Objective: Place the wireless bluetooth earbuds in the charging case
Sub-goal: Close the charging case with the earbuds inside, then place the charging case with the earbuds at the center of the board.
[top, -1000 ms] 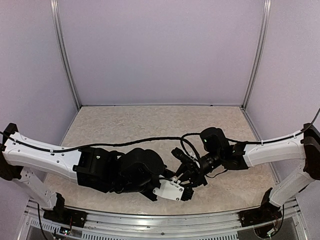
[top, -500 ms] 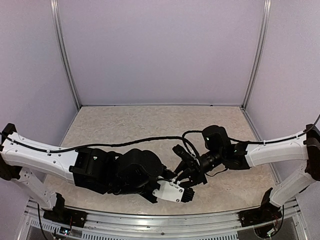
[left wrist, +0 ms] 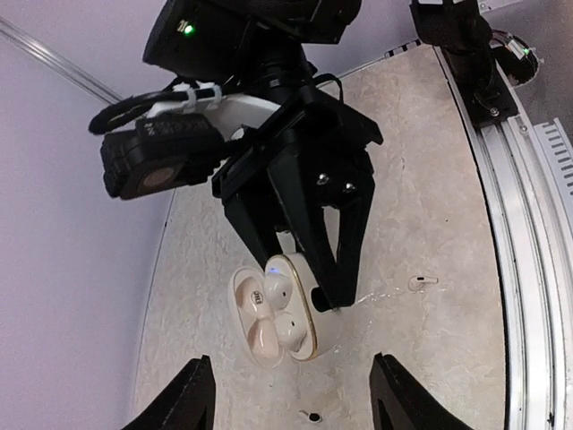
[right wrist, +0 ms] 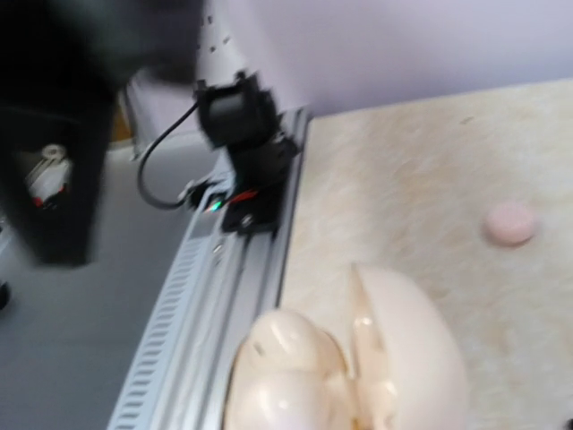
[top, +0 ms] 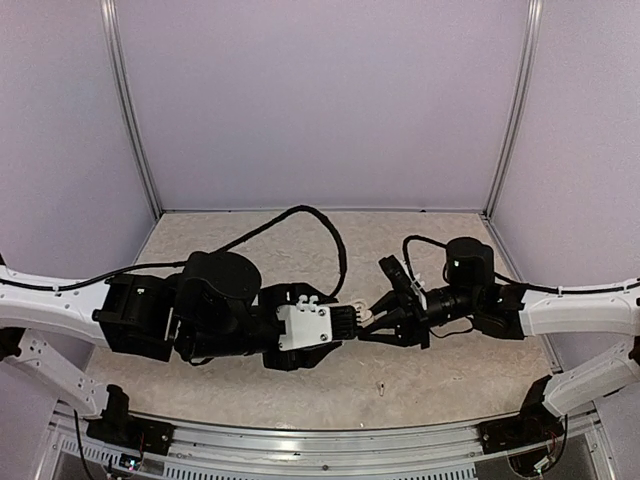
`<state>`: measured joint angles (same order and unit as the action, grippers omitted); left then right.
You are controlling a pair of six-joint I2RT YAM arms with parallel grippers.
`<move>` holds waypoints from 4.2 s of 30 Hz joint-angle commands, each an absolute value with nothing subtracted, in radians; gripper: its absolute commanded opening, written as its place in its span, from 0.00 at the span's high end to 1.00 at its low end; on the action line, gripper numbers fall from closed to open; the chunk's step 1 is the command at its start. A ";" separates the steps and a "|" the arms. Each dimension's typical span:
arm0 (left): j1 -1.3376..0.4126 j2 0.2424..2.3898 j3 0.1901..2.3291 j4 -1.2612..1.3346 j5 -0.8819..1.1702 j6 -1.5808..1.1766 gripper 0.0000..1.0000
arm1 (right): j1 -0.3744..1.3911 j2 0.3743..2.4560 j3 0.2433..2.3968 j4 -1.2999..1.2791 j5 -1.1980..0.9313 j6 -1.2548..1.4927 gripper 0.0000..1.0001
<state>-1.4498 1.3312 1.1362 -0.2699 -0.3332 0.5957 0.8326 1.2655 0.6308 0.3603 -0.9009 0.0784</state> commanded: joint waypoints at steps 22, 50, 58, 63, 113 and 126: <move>-1.246 1.301 0.965 0.240 0.092 0.218 0.22 | 0.820 1.093 0.641 0.365 -0.844 0.019 1.00; -1.250 1.397 1.034 0.170 0.185 0.261 0.30 | 0.827 1.099 0.640 0.402 -0.840 0.047 1.00; -1.299 1.396 1.033 0.129 0.153 0.355 0.35 | 0.803 1.120 0.627 0.457 -0.860 0.109 1.00; -1.308 1.398 1.032 0.112 0.112 0.383 0.40 | 0.789 1.127 0.627 0.472 -0.874 0.131 1.00; -0.721 1.139 1.139 0.025 -0.054 -0.804 0.01 | 0.274 1.808 1.042 0.131 -0.644 0.309 1.00; -0.598 1.038 0.893 -0.071 -0.078 -0.774 0.01 | 0.211 2.043 1.250 0.029 -0.699 0.299 0.91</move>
